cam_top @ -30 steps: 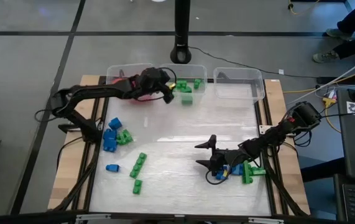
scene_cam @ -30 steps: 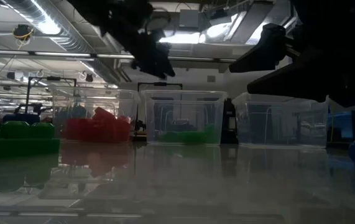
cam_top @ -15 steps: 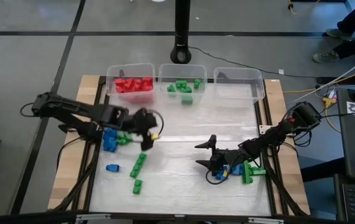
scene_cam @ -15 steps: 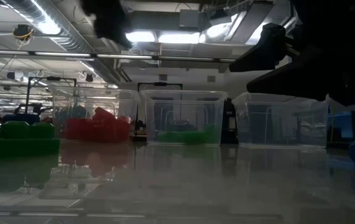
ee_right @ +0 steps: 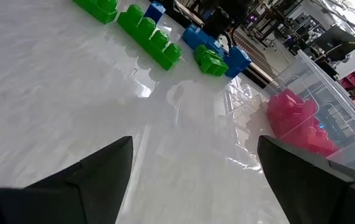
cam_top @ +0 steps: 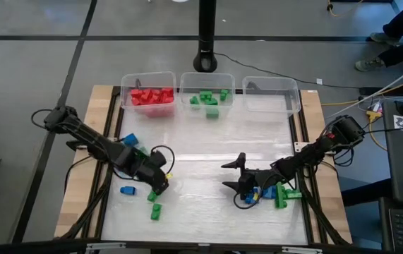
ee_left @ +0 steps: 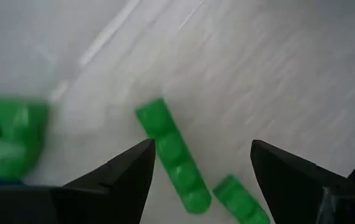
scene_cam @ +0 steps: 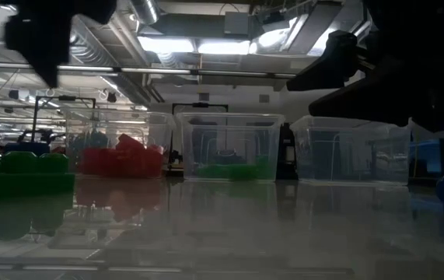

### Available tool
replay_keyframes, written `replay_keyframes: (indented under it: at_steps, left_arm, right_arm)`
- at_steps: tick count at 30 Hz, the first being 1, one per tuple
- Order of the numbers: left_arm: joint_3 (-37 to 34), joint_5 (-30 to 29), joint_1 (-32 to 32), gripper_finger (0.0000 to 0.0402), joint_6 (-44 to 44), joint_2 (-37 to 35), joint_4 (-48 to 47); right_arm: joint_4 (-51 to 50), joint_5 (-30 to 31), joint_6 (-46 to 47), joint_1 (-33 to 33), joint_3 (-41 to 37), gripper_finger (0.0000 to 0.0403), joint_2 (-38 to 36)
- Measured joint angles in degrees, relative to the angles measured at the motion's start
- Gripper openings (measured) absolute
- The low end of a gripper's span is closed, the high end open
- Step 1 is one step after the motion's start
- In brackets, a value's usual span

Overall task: Sort blocks
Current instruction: Put the green game piece into the middle transparent bin

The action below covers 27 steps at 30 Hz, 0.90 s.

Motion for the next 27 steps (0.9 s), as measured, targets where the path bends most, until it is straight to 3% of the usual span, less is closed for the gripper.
replay_keyframes:
  at_steps: [4,11,20,27]
  left_arm:
    - [0.0,0.76,-2.17,0.0255,-7.48,3.27,-1.09]
    - [0.0,2.0,-3.41,0.0255,-12.73,9.35,-0.87]
    - [-0.01,3.24,-3.48,0.0255,-13.37,16.15,0.17]
    - [-4.0,3.22,-3.5,0.0255,-11.34,19.71,7.52]
  right_arm:
    - [-0.05,-0.02,0.12,0.01,0.0,0.0344,0.0]
    - [-0.07,-2.57,0.19,0.05,0.0,0.0344,0.01]
    - [-0.01,-4.56,0.61,0.05,0.0,0.0344,-0.01]
    - [-0.05,-4.53,0.61,0.01,0.0,0.0344,-0.01]
